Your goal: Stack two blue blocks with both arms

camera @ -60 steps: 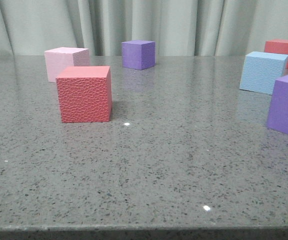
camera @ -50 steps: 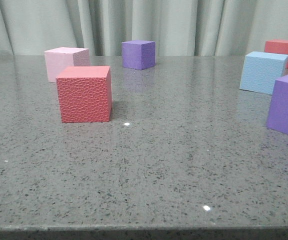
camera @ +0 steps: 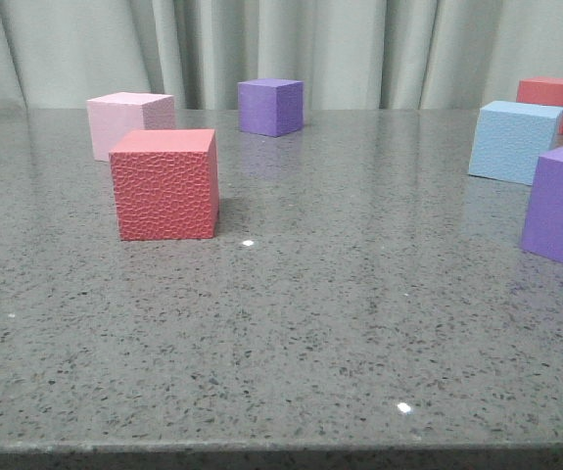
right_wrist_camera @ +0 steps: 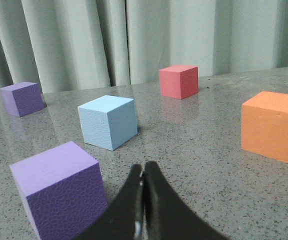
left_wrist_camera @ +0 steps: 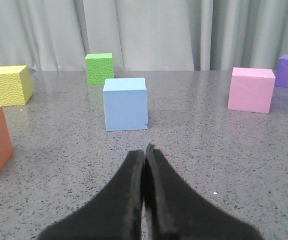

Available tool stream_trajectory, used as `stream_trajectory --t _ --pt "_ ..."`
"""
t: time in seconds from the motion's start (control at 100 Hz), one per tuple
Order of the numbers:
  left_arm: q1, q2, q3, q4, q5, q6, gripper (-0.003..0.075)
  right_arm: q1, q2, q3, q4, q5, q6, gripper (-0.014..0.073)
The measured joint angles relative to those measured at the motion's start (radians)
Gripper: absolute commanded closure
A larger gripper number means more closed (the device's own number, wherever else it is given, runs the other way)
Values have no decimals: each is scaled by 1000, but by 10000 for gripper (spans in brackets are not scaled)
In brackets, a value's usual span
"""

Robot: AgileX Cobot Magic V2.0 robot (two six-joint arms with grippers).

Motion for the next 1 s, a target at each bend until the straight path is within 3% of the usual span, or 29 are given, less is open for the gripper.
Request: stream_trajectory --t 0.45,0.67,1.0 --pt "0 0 -32 -15 10 0 739 0 0 -20 0 58 0 705" --pt "0 59 -276 -18 151 0 739 0 68 -211 3 238 0 697" --pt "0 436 -670 -40 383 0 738 0 357 -578 34 540 0 697"
